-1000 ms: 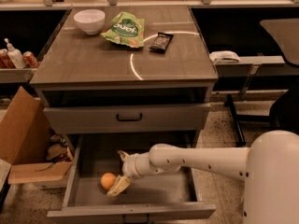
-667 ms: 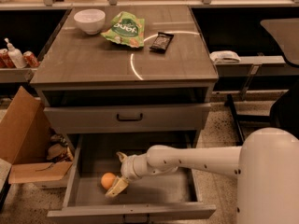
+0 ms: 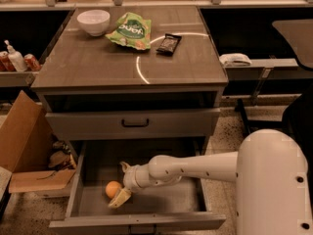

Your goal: Pick orange from middle drawer and place on counter

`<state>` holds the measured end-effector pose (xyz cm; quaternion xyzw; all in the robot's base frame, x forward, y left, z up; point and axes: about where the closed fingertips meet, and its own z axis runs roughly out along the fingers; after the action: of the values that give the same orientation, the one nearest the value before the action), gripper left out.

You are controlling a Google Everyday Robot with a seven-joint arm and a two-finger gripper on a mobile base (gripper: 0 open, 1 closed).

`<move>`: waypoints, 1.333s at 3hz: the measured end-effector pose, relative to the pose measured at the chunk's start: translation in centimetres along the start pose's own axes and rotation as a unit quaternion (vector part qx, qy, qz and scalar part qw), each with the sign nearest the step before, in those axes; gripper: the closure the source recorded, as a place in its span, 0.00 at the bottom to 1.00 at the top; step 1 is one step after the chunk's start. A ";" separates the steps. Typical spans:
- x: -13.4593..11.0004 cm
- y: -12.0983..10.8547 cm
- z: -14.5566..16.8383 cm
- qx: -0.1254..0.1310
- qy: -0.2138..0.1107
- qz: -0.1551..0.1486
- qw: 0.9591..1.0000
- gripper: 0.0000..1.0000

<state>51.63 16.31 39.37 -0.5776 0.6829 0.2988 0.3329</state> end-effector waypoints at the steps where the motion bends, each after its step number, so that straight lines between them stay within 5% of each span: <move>1: 0.6 0.0 1.2 -0.003 0.005 0.005 1.000 0.00; 4: 1.4 0.1 1.2 0.003 0.008 0.020 1.000 0.66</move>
Offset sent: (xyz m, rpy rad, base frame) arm 0.0028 0.0103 -0.0360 -0.0279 0.0658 -0.0135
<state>51.50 16.45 37.57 -0.5653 0.6976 0.2987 0.3235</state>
